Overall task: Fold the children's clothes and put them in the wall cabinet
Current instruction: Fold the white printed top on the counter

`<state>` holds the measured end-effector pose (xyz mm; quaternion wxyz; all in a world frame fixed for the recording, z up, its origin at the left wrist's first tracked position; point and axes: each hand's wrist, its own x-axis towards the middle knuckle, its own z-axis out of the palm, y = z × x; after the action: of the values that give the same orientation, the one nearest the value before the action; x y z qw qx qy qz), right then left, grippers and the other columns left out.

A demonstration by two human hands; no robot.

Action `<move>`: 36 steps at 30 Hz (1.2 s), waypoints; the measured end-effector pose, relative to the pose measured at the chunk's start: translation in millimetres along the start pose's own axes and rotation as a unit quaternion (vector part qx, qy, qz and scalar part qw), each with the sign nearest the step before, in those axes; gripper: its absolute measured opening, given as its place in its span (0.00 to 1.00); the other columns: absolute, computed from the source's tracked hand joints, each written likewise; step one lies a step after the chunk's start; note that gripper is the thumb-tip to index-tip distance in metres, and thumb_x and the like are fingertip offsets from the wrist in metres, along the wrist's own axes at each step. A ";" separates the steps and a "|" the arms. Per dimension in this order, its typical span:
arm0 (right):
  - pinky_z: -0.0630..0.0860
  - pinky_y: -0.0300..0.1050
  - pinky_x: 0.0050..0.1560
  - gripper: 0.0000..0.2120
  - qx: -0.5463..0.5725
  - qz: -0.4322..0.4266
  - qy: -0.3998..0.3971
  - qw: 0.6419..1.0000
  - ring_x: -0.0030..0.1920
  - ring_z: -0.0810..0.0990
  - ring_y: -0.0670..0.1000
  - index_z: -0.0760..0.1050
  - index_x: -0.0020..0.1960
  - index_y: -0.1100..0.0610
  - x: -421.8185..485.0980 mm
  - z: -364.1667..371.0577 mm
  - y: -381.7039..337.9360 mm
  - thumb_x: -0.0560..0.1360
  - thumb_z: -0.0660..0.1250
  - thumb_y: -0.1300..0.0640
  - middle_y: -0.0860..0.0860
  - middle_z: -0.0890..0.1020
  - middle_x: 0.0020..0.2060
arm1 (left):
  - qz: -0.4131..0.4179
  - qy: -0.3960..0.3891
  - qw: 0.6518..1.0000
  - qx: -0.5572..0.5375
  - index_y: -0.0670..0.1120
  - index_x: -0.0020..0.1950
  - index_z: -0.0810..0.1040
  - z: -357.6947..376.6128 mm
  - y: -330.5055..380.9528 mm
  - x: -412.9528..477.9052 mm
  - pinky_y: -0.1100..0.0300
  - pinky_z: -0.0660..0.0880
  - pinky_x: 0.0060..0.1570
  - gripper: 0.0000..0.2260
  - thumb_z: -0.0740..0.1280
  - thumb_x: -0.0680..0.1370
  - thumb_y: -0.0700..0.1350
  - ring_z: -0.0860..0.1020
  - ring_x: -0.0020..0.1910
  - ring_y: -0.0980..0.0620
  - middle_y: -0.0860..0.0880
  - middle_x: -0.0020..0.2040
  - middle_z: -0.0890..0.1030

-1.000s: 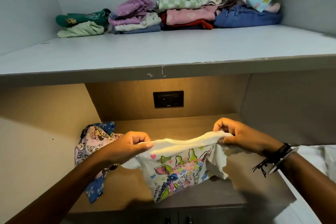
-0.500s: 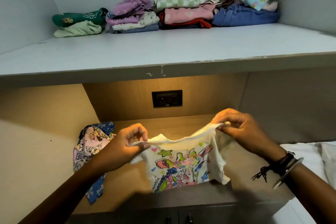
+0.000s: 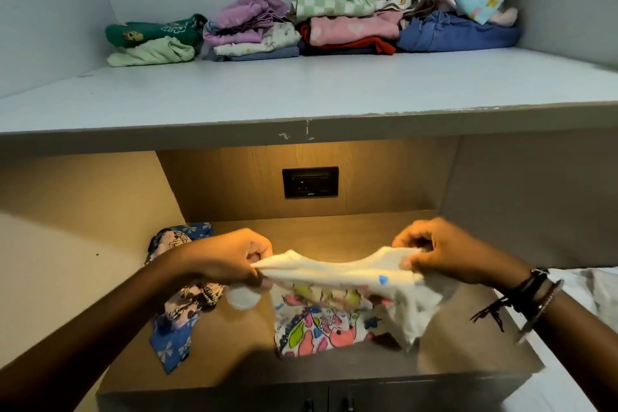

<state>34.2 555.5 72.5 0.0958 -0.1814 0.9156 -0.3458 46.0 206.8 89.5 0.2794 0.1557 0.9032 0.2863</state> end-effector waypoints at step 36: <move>0.67 0.47 0.58 0.12 -0.139 -0.003 0.068 0.988 0.55 0.70 0.43 0.73 0.52 0.40 -58.7 141.9 159.6 0.71 0.65 0.52 0.39 0.73 0.50 | 0.047 0.225 0.957 0.176 0.54 0.62 0.75 178.0 -133.9 47.5 0.54 0.71 0.62 0.15 0.67 0.75 0.52 0.71 0.51 0.62 0.55 0.55 0.76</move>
<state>88.2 604.8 -136.6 0.0059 -0.1714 0.9586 -0.2272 97.6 198.9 -132.2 0.0231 0.1762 0.9705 0.1630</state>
